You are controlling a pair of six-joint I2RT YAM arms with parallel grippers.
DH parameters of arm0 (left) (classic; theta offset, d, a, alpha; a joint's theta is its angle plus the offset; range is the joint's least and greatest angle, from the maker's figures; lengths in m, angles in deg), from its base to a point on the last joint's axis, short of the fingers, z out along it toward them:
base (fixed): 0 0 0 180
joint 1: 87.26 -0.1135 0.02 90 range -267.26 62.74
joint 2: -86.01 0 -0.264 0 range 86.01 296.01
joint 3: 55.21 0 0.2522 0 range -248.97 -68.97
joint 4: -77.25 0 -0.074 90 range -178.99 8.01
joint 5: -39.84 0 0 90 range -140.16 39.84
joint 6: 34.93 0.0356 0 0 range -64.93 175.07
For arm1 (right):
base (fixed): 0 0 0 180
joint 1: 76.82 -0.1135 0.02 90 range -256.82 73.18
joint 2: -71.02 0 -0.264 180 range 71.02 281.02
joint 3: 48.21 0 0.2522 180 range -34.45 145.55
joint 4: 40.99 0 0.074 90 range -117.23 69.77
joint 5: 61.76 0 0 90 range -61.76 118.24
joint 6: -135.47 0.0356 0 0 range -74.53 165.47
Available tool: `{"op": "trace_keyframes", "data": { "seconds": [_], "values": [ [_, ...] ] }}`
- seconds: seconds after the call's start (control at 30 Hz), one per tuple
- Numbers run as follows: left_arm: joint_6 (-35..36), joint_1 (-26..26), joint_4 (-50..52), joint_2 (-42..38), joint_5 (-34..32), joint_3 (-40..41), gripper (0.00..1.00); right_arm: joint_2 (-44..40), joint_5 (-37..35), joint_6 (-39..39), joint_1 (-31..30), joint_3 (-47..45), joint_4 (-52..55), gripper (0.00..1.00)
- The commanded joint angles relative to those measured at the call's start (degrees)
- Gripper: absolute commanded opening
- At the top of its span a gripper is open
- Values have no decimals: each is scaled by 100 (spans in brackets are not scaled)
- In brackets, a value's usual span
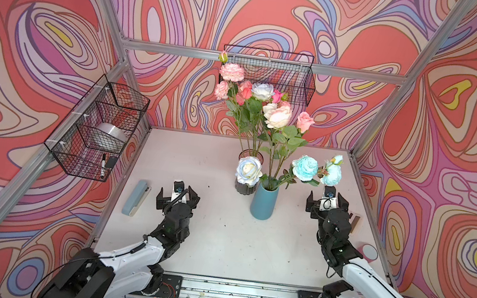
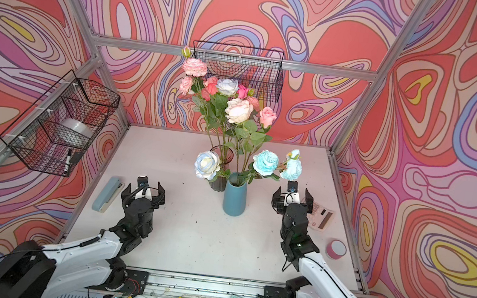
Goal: Arrange flowers in a vase
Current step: Reset both arms
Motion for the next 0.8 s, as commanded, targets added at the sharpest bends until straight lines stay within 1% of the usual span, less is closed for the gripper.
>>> {"op": "trace_keyframes", "data": {
  "seconds": [0.0,0.03,0.07,0.1,0.13,0.17,0.2,0.23,0.3,0.33,0.37,0.43,0.47,0.5,0.53,0.57,0.6,0.63,0.67,0.7,0.73,0.77],
  "values": [
    [455,-487,-1720,829,307,-21,100,758,863,227,326,65,-942,98],
    [618,-558,-1919,1122,332,-7,100,988,1007,250,459,47,-1155,99],
    [633,-700,-2316,1511,402,47,100,1269,1106,251,573,49,-1296,98],
    [688,-791,-2925,1852,616,113,100,1553,1264,184,718,36,-1531,98],
    [772,-884,-2808,1961,777,8,100,1786,1354,123,830,33,-1678,98],
    [583,-1058,-2813,2126,1024,-29,100,2012,1424,137,968,36,-1840,98],
    [433,-1246,-2910,2332,1309,-63,100,2203,1540,296,1124,12,-2072,98],
    [465,-1342,-2822,2376,1461,-162,100,2349,1657,528,1226,-6,-2286,98],
    [358,-1407,-1963,2118,1822,-375,100,2833,2034,845,1365,-62,-3078,98],
    [298,-1470,-1739,2074,1972,-420,100,3067,2053,846,1366,-56,-3264,98],
    [173,-1642,-1691,2081,2195,-412,100,3288,2050,878,1380,-24,-3365,98],
    [-225,-2052,-1589,2196,2934,-363,100,3920,1909,925,1384,-199,-4279,98],
    [-216,-2211,-1994,2418,3120,-344,100,4273,1709,986,1388,-297,-4907,98],
    [-205,-2226,-2132,2476,3123,-333,100,4303,1493,1013,1386,-362,-5078,99],
    [-267,-2226,-1788,2322,3128,-420,100,4140,1458,1092,1398,-291,-4591,98],
    [-354,-2251,-1132,2174,3117,-605,100,4105,1476,1098,1400,-92,-4165,99],
    [-360,-2328,-748,2214,3337,-823,100,4186,1527,1046,1401,191,-3792,98],
    [-288,-2407,-625,2329,3625,-985,100,4133,1764,991,1405,495,-3069,98],
    [-305,-2464,-231,2322,3771,-1181,100,4145,2227,1117,1636,676,-2771,98],
    [-390,-2531,97,2204,3911,-1219,100,4147,2342,1239,1766,715,-2711,98],
    [-426,-2574,16,2224,3983,-1187,100,4134,2261,1202,1762,723,-2695,98],
    [-383,-2577,-307,2330,3976,-1116,100,4157,2285,1200,1761,715,-2744,98]
  ]
}}
